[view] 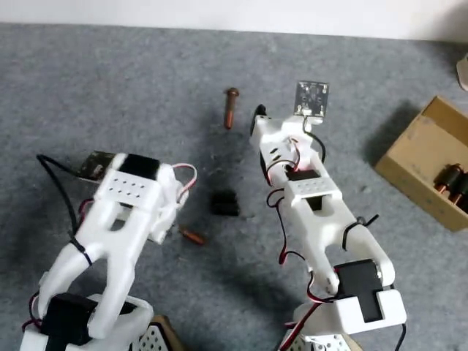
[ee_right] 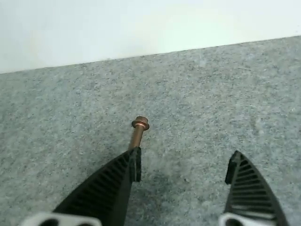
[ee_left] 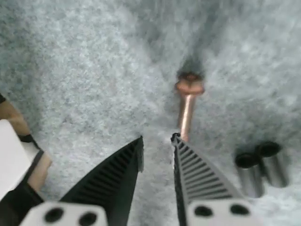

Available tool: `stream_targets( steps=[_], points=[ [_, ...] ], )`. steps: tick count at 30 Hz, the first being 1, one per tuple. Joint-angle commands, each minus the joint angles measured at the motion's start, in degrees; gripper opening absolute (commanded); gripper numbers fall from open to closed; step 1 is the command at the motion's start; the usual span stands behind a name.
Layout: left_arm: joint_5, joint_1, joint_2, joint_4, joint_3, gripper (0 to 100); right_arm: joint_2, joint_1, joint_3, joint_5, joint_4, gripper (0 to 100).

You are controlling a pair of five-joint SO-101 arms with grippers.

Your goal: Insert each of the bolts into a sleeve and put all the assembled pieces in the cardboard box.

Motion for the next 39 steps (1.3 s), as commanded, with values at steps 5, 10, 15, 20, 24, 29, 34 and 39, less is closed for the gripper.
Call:
stream_targets(
  steps=[5, 10, 15, 20, 24, 29, 34, 39],
  points=[
    [0.1, 1.1, -0.2, -11.0, 5.2, 11, -2.3, -0.5, -0.3, 0.8, -1.7, 27.9],
    [0.1, -0.7, -0.2, -12.3, 6.2, 12, -2.3, -0.5, -0.3, 0.8, -1.7, 27.9],
    [-0.1, -4.2, -0.1, -14.4, 6.6, 12, -2.3, -0.5, -0.3, 0.8, -1.7, 27.9],
    [-0.1, -4.7, 4.4, -17.8, 7.1, 13, -2.3, -0.5, -0.3, 0.8, -1.7, 27.9],
    [-0.1, -4.8, 10.8, -17.6, 2.9, 13, -2.3, -0.5, -0.3, 0.8, -1.7, 27.9],
    [-0.1, -4.8, 19.1, -12.7, -3.6, 13, -2.3, -0.5, -0.3, 0.8, -1.7, 27.9],
    [-0.1, -4.7, 25.6, -6.9, -9.9, 13, -2.3, -0.5, -0.3, 0.8, -1.7, 27.9],
    [0.0, -4.8, 29.2, -6.3, -12.6, 13, -2.3, -0.5, -0.3, 0.8, -1.7, 27.9]
  ],
)
